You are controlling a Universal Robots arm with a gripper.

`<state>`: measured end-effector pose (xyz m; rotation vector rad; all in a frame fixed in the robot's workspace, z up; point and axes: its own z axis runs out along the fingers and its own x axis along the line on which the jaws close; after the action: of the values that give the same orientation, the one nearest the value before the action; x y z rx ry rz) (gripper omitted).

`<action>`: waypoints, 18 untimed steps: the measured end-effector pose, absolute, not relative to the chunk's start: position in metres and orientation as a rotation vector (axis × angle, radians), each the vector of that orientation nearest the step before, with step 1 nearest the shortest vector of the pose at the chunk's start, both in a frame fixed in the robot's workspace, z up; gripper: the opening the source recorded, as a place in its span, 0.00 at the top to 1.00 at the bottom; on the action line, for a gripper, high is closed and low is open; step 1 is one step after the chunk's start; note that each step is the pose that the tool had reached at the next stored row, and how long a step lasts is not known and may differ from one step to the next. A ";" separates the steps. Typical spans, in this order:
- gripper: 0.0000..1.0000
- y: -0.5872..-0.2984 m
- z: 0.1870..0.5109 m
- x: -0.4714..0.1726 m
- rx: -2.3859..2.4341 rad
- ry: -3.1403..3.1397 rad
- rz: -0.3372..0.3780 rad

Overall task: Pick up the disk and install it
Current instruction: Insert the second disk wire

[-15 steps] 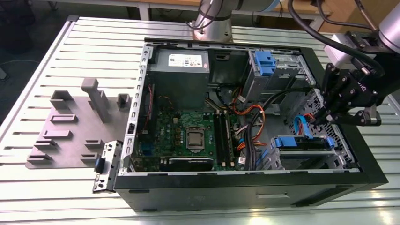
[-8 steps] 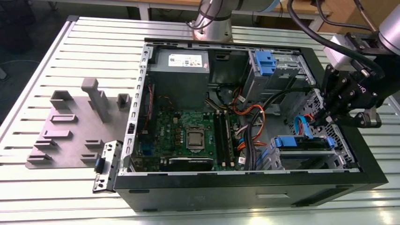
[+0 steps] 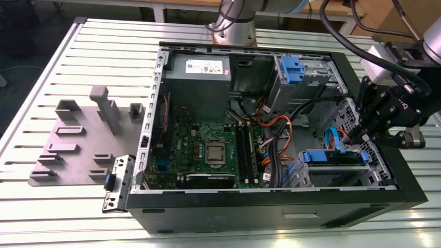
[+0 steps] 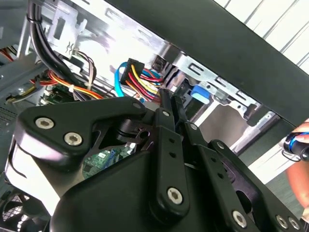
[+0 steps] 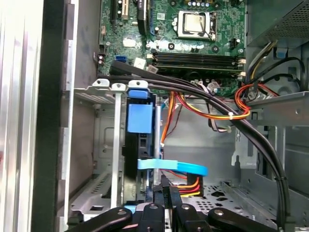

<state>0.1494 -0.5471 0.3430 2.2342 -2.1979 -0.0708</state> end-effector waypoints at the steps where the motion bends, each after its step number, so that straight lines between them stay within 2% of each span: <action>1: 0.84 -0.549 0.343 0.149 2.234 -2.198 -0.071; 18: 0.84 -0.561 0.342 0.150 2.233 -2.199 -0.071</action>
<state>0.1499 -0.5610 0.3421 2.2331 -2.1991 -0.0709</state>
